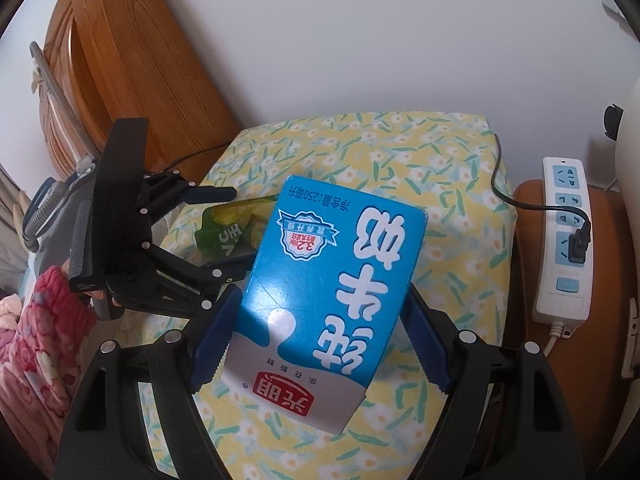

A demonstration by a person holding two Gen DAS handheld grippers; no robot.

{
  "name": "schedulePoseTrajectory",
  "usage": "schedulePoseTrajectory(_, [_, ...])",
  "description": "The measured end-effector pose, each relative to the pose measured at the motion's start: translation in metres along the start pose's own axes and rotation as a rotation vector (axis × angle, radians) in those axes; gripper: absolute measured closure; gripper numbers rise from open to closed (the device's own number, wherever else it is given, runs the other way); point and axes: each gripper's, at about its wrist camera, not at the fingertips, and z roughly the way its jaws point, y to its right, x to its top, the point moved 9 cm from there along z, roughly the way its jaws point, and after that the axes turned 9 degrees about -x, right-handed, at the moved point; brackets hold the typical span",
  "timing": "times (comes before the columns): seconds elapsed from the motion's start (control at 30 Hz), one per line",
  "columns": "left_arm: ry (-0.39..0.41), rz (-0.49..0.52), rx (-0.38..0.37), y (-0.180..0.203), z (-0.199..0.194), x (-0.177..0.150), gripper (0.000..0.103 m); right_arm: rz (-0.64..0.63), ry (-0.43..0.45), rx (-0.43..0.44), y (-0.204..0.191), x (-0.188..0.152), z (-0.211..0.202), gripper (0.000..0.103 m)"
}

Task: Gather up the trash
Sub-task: 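Grasp the yellow-green snack wrapper with the left tool while the right tool holds the carton, then carry both tools over the wastebasket and release the carton and wrapper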

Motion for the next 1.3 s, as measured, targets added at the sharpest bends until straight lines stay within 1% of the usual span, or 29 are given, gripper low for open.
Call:
schedulePoseTrajectory(0.03, [-0.007, 0.004, -0.003, 0.0, 0.002, -0.001, 0.029, 0.0, 0.0, 0.002, 0.0, 0.0, 0.0, 0.023])
schedulePoseTrajectory(0.1, [-0.018, 0.007, -0.006, -0.001, 0.005, -0.004, 0.036, 0.001, -0.001, 0.013, 0.0, 0.0, 0.0, 0.023])
schedulePoseTrajectory(0.17, [-0.026, 0.008, -0.012, 0.0, 0.007, -0.006, 0.039, 0.003, -0.002, 0.021, 0.0, -0.001, 0.001, 0.023])
schedulePoseTrajectory(0.27, [-0.021, 0.014, -0.013, 0.002, 0.005, -0.008, 0.046, 0.008, 0.003, 0.03, 0.002, -0.001, 0.0, 0.023])
schedulePoseTrajectory(0.33, [-0.017, 0.014, 0.0, 0.003, 0.003, -0.009, 0.05, 0.011, 0.002, 0.033, 0.003, -0.002, 0.001, 0.023])
schedulePoseTrajectory(0.4, [-0.012, -0.001, 0.006, 0.004, -0.001, -0.012, 0.057, 0.014, -0.001, 0.037, 0.004, -0.004, 0.003, 0.023])
schedulePoseTrajectory(0.6, [0.014, -0.054, 0.055, 0.009, -0.01, -0.023, 0.058, 0.015, -0.013, 0.054, 0.004, -0.01, 0.01, 0.023])
schedulePoseTrajectory(0.77, [0.041, -0.124, 0.117, 0.015, -0.024, -0.033, 0.058, 0.003, -0.016, 0.064, -0.002, -0.014, 0.013, 0.023])
schedulePoseTrajectory(0.9, [0.092, -0.206, 0.174, 0.025, -0.049, -0.042, 0.058, -0.025, -0.021, 0.059, -0.009, -0.018, 0.015, 0.023])
schedulePoseTrajectory(0.97, [0.121, -0.25, 0.189, 0.033, -0.063, -0.047, 0.058, -0.038, -0.024, 0.046, -0.012, -0.018, 0.013, 0.023])
schedulePoseTrajectory(1.03, [0.153, -0.297, 0.19, 0.046, -0.078, -0.052, 0.058, -0.051, -0.028, 0.034, -0.016, -0.019, 0.008, 0.023])
schedulePoseTrajectory(1.13, [0.179, -0.331, 0.201, 0.068, -0.095, -0.061, 0.058, -0.069, -0.031, 0.018, -0.023, -0.02, -0.007, 0.023])
schedulePoseTrajectory(1.3, [0.218, -0.372, 0.194, 0.11, -0.123, -0.075, 0.058, -0.104, -0.024, 0.001, -0.035, -0.029, -0.049, 0.023])
